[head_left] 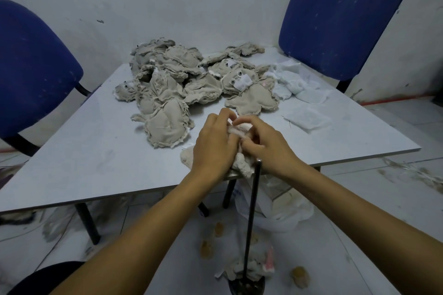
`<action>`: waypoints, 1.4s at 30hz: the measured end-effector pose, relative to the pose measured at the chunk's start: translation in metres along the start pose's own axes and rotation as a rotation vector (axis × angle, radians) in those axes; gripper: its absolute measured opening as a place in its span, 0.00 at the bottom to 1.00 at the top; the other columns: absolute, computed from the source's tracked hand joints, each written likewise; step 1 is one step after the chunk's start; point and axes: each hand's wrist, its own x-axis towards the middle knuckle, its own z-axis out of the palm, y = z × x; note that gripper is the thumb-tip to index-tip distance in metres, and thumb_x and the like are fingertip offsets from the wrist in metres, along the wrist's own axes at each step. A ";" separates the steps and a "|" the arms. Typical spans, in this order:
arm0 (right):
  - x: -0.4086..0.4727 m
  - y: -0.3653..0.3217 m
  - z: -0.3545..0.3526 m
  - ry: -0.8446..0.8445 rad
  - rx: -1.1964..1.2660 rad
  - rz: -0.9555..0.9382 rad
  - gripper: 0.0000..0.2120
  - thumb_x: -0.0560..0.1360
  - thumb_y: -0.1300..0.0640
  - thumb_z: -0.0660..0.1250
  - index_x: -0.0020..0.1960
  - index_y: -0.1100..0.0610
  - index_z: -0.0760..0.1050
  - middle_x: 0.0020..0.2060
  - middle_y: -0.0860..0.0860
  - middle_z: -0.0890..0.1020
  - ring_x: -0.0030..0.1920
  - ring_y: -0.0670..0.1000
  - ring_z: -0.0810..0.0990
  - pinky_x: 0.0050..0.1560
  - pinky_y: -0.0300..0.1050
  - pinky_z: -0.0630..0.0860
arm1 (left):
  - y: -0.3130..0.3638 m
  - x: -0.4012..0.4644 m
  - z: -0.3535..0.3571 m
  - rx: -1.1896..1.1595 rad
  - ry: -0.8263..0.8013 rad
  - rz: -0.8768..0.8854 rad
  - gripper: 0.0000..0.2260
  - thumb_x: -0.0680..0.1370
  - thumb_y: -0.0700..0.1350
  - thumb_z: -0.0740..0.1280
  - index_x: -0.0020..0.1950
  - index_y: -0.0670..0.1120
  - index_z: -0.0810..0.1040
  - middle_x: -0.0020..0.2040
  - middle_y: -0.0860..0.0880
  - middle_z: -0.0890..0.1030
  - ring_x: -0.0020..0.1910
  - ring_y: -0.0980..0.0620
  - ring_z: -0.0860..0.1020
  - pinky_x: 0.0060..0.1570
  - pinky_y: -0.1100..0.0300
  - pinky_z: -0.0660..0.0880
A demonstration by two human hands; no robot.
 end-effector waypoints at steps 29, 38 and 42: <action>-0.005 -0.016 0.005 0.099 0.078 -0.061 0.20 0.77 0.58 0.62 0.63 0.39 0.64 0.40 0.48 0.82 0.36 0.48 0.80 0.38 0.46 0.76 | -0.001 0.018 -0.024 -0.420 -0.204 -0.061 0.19 0.71 0.39 0.70 0.60 0.54 0.73 0.54 0.48 0.78 0.50 0.51 0.79 0.47 0.61 0.77; -0.011 -0.017 -0.007 0.117 0.108 -0.130 0.19 0.71 0.56 0.63 0.59 0.40 0.69 0.50 0.32 0.77 0.44 0.57 0.78 0.45 0.53 0.75 | 0.007 0.021 -0.021 -0.163 -0.019 0.197 0.19 0.71 0.40 0.70 0.59 0.56 0.75 0.54 0.61 0.77 0.53 0.65 0.76 0.47 0.68 0.76; -0.010 -0.019 -0.019 0.120 0.139 -0.160 0.21 0.73 0.56 0.64 0.62 0.38 0.66 0.54 0.35 0.76 0.50 0.46 0.79 0.50 0.49 0.77 | 0.015 0.023 -0.030 -0.599 -0.318 -0.143 0.24 0.67 0.42 0.70 0.61 0.57 0.76 0.58 0.43 0.79 0.57 0.44 0.79 0.54 0.48 0.80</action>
